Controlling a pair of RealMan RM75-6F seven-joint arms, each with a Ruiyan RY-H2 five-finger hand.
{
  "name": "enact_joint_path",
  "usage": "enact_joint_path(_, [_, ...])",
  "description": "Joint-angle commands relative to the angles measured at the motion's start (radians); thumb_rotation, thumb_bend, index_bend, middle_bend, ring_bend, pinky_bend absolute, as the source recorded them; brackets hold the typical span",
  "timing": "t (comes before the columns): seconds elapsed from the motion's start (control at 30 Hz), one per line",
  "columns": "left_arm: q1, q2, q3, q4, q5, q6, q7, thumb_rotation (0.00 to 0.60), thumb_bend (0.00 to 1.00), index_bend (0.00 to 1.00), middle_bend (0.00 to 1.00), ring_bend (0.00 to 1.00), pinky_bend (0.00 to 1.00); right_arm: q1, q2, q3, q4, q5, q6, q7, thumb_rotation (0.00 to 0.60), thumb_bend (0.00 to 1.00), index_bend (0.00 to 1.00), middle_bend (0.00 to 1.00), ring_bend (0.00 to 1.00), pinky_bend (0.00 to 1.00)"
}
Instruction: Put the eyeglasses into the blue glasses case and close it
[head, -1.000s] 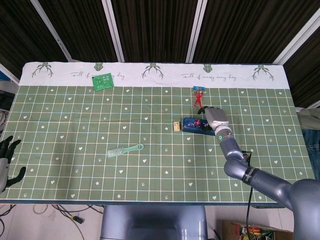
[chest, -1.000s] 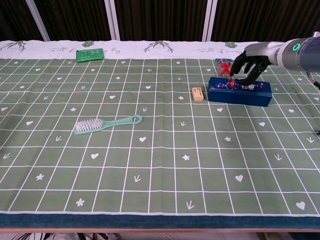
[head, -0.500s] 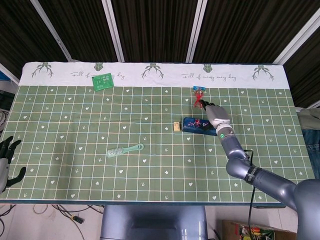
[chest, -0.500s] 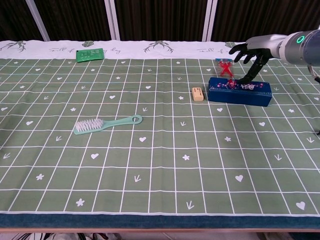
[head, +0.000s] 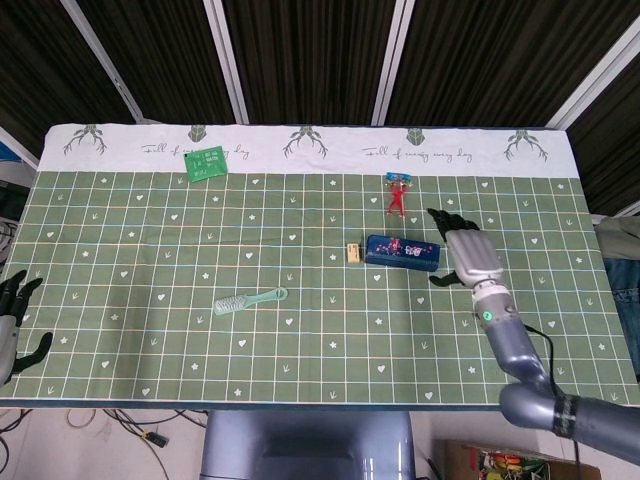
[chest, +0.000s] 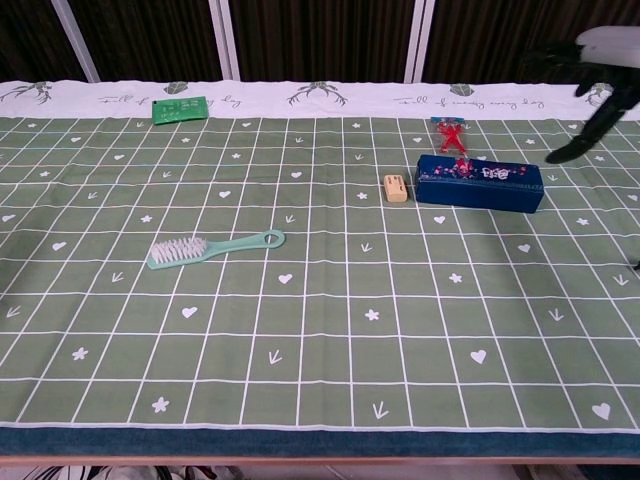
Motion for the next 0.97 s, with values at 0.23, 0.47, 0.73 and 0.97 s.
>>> enact_joint_path(0.23, [0.004, -0.015, 0.003, 0.0, 0.028, 0.027, 0.021, 0.6, 0.36, 0.09, 0.0, 0.0, 0.0, -0.416, 0.176, -0.265, -0.176, -0.49, 0.49, 0.185, 0.6, 0.17, 0.0, 0.11, 0.13, 0.19])
enact_joint_path(0.47, [0.007, -0.023, 0.003, 0.008, 0.047, 0.047, 0.029, 0.6, 0.36, 0.09, 0.0, 0.0, 0.0, -0.566, 0.099, -0.336, -0.066, -0.638, 0.667, 0.208, 0.6, 0.15, 0.0, 0.11, 0.11, 0.19])
enact_joint_path(0.73, [0.01, -0.013, 0.006, 0.024, 0.09, 0.07, 0.002, 0.6, 0.34, 0.09, 0.0, 0.0, 0.0, -0.606, 0.059, -0.313, -0.045, -0.651, 0.687, 0.062, 0.6, 0.15, 0.0, 0.08, 0.1, 0.18])
enact_joint_path(0.97, [0.011, -0.013, 0.016, 0.04, 0.129, 0.083, -0.007, 0.6, 0.32, 0.09, 0.0, 0.0, 0.0, -0.615, 0.018, -0.265, -0.011, -0.615, 0.673, -0.027, 0.6, 0.13, 0.0, 0.06, 0.08, 0.17])
